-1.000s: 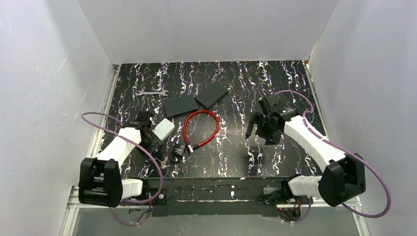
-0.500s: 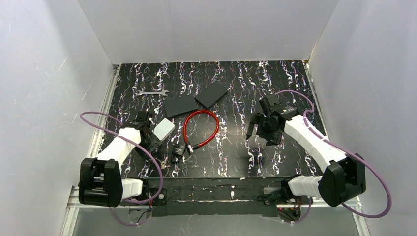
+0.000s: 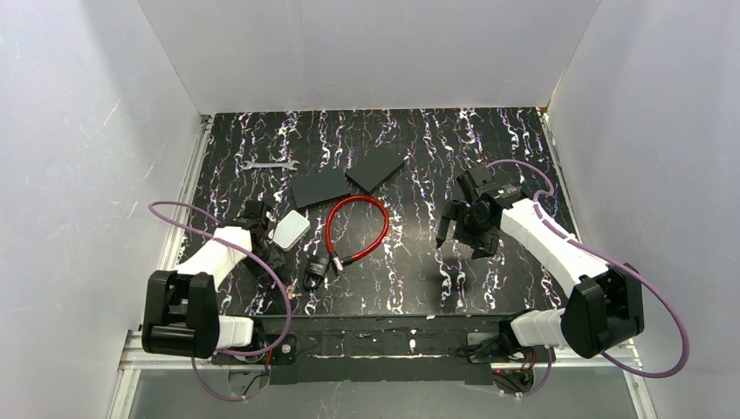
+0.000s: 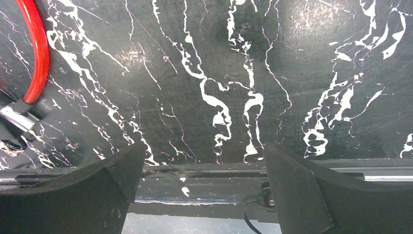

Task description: Unlock with the key

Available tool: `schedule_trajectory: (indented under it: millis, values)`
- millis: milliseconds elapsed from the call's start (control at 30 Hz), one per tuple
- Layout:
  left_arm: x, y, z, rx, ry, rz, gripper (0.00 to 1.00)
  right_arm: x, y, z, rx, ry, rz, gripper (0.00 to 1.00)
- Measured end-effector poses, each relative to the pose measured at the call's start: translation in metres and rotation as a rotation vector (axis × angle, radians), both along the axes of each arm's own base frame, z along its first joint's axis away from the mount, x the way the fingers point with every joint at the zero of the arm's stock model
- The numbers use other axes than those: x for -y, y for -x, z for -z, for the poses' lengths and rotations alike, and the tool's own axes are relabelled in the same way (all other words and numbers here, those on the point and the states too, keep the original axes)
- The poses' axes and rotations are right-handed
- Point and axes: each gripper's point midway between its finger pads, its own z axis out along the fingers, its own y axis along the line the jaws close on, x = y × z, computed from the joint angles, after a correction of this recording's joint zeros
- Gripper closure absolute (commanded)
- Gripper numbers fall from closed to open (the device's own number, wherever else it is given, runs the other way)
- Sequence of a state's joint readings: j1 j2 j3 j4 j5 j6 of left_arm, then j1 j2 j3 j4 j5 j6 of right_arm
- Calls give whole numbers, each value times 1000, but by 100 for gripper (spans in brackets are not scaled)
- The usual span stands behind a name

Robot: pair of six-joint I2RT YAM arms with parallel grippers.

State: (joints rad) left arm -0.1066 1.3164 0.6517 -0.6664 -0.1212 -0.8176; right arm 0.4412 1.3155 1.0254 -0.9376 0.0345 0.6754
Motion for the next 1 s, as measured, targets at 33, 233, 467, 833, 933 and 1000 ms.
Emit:
schedule_trajectory:
  millis: [33, 233, 467, 833, 933, 1000]
  values:
    - [0, 0, 0, 1, 1, 2, 76, 0, 0, 0, -1, 1, -1, 0]
    - [0, 0, 0, 6, 3, 12, 82, 0, 1, 0, -2, 2, -4, 0]
    - [2, 0, -2, 29, 19, 46, 84, 1, 0, 0, 1, 4, -16, 0]
    - [7, -14, -25, 177, 44, 105, 82, -1, 1, -4, 12, -12, -25, 0]
    - [7, -16, -32, 210, 48, 120, 82, -2, 1, -6, 20, -21, -29, 0]
    - [9, -18, -37, 228, 54, 133, 82, -5, 1, -10, 33, -42, -38, 0]
